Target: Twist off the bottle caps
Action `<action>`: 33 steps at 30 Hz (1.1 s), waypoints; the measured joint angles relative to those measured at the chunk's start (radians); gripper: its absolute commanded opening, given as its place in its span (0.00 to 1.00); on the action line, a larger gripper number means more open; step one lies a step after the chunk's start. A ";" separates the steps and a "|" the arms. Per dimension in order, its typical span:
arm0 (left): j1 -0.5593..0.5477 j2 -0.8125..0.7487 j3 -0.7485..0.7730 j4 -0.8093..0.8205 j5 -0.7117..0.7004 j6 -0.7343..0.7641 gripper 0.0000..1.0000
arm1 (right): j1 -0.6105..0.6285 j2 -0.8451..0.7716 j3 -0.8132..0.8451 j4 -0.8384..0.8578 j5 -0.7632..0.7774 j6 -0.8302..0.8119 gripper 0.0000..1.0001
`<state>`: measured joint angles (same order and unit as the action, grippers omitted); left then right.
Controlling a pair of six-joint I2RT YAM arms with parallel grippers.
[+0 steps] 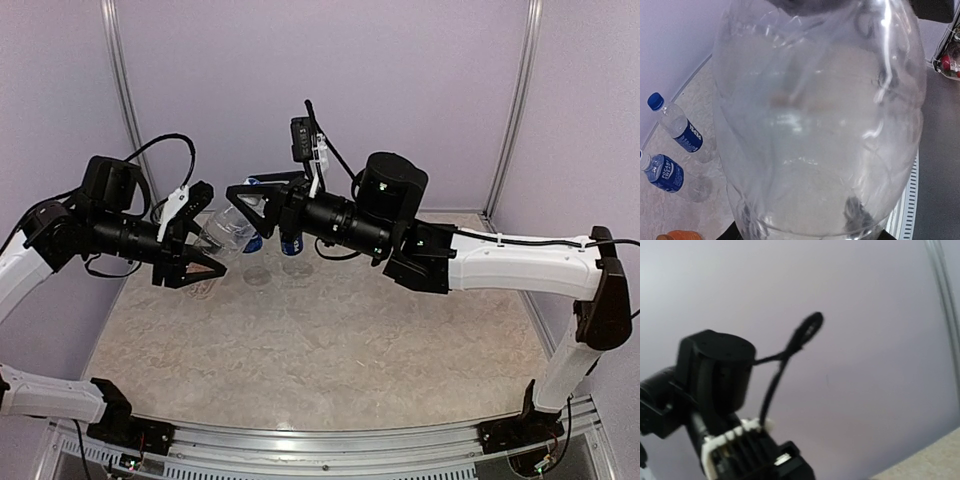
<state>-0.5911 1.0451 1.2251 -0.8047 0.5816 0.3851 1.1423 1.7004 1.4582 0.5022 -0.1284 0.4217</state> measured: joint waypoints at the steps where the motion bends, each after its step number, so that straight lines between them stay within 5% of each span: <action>1: 0.000 -0.002 -0.001 -0.002 -0.010 0.007 0.50 | 0.000 -0.001 0.002 -0.017 0.006 -0.002 0.94; 4: -0.002 -0.007 -0.001 -0.008 -0.085 0.058 0.48 | -0.004 -0.020 0.005 -0.118 0.037 -0.022 0.99; 12: -0.028 -0.041 -0.037 0.114 -0.554 0.380 0.42 | -0.012 -0.135 0.063 -0.526 0.156 -0.025 0.98; 19: -0.067 -0.050 -0.083 0.316 -0.796 0.661 0.40 | -0.050 -0.134 0.082 -0.606 0.094 0.054 0.71; 30: -0.134 -0.081 -0.181 0.430 -0.905 0.877 0.40 | -0.095 -0.005 0.161 -0.610 -0.086 0.124 0.64; 33: -0.134 -0.082 -0.181 0.438 -0.909 0.881 0.40 | -0.095 0.008 0.162 -0.608 -0.108 0.132 0.43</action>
<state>-0.7254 0.9634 1.0443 -0.3672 -0.3279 1.2663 1.0470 1.7084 1.6199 -0.1059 -0.2363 0.5533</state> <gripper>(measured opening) 0.470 0.609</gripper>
